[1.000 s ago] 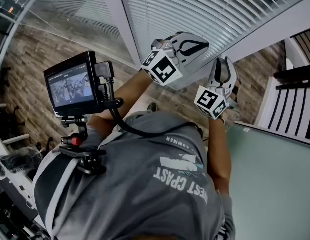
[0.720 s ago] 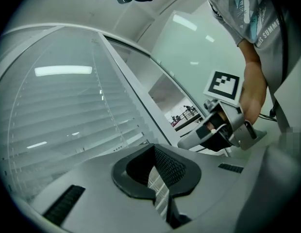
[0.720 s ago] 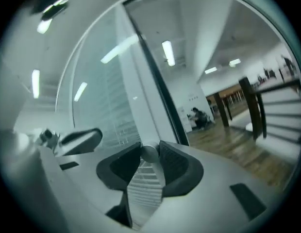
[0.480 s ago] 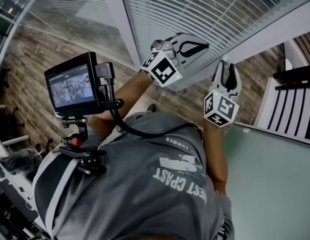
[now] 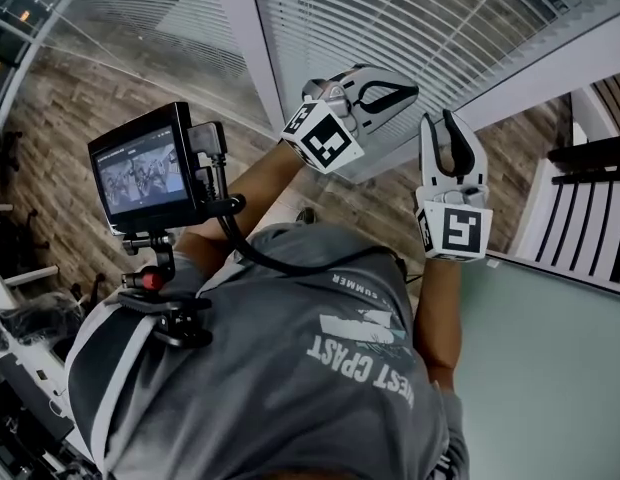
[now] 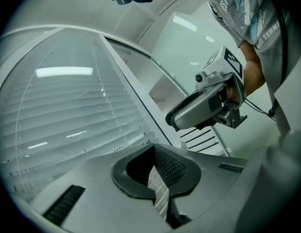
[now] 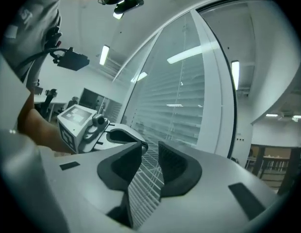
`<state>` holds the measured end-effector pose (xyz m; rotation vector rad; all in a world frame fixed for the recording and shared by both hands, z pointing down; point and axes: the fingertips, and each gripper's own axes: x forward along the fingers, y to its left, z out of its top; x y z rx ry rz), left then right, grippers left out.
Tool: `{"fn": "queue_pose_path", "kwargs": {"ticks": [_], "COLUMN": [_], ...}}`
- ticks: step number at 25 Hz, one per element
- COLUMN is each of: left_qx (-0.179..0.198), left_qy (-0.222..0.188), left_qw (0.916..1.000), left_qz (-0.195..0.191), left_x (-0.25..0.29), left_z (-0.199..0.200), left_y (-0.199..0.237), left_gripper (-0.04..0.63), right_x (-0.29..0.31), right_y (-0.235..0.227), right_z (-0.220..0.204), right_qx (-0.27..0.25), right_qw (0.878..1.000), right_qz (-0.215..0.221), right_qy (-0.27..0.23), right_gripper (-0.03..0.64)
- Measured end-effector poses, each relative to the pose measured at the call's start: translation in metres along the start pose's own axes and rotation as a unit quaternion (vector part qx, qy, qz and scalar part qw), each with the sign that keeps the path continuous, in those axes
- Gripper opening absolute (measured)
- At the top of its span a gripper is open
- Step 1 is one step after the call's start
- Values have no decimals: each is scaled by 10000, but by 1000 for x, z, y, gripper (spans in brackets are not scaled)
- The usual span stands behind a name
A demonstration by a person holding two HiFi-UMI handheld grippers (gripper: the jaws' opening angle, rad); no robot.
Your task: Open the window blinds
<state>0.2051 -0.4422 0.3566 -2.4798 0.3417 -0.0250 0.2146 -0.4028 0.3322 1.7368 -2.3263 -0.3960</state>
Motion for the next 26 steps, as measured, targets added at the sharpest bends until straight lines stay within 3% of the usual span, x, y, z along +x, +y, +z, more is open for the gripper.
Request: {"fn": "queue_pose_path", "kwargs": {"ticks": [3, 5, 26], "left_qx": [3, 5, 19], "left_qy": [24, 42, 75], "left_qw": [10000, 10000, 10000], "left_qz": [16, 29, 6], "left_x": [-1, -1, -2], "left_z": [-2, -4, -5], "left_y": [1, 1, 0], "left_gripper": [3, 3, 3], "right_x": [3, 5, 8], "right_y": [-3, -5, -9], "right_z": [-3, -4, -13], "right_qx": [-594, -695, -561], "right_qw": [9979, 9970, 9970], "right_qz": [-50, -90, -136], "right_qy": [267, 342, 523], "right_gripper": [62, 55, 48]}}
